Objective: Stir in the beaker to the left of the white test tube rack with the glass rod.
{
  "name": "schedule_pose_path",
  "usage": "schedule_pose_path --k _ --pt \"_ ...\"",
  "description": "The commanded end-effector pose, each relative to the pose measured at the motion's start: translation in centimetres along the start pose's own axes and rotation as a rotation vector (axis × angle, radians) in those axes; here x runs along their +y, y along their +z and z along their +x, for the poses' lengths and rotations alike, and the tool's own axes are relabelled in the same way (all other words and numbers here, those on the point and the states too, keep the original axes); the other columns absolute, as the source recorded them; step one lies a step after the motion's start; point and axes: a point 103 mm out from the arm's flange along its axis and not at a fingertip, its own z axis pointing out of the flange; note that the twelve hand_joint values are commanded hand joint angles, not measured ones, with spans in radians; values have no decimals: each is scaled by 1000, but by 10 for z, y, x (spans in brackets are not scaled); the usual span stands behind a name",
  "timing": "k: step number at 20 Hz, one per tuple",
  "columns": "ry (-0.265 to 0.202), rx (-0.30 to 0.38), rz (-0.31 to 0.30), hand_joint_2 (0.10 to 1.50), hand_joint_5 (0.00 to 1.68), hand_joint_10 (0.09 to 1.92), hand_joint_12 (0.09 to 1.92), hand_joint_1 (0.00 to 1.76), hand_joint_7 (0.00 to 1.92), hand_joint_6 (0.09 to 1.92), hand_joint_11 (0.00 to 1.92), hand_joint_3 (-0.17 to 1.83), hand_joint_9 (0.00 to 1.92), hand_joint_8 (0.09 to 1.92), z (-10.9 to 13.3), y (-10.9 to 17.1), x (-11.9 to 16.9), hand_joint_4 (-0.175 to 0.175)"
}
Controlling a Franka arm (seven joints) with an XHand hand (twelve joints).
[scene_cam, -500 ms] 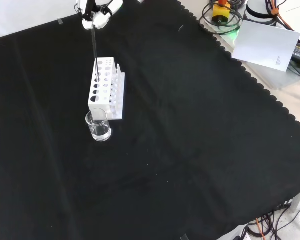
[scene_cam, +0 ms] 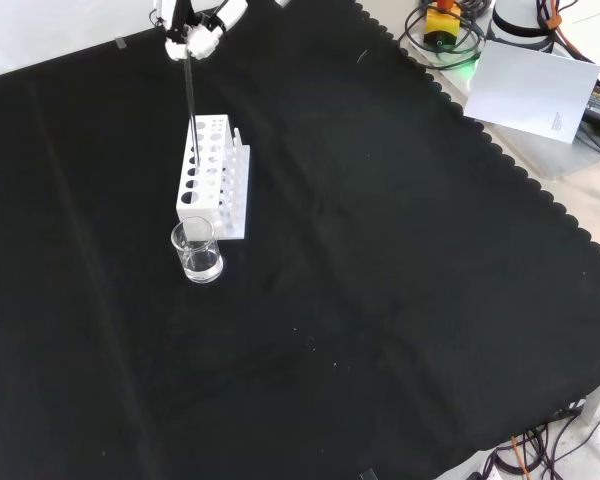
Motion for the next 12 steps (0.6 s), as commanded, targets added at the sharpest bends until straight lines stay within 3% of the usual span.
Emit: schedule_pose_path --k 1,12 --pt "-25 29 -8 1098 1221 746 802 1297 1124 272 1214 -104 1751 1099 7 0 18 -175" --pt "-125 47 8 1092 1224 746 800 1297 1123 264 1216 -92 1751 1099 49 14 43 -175"
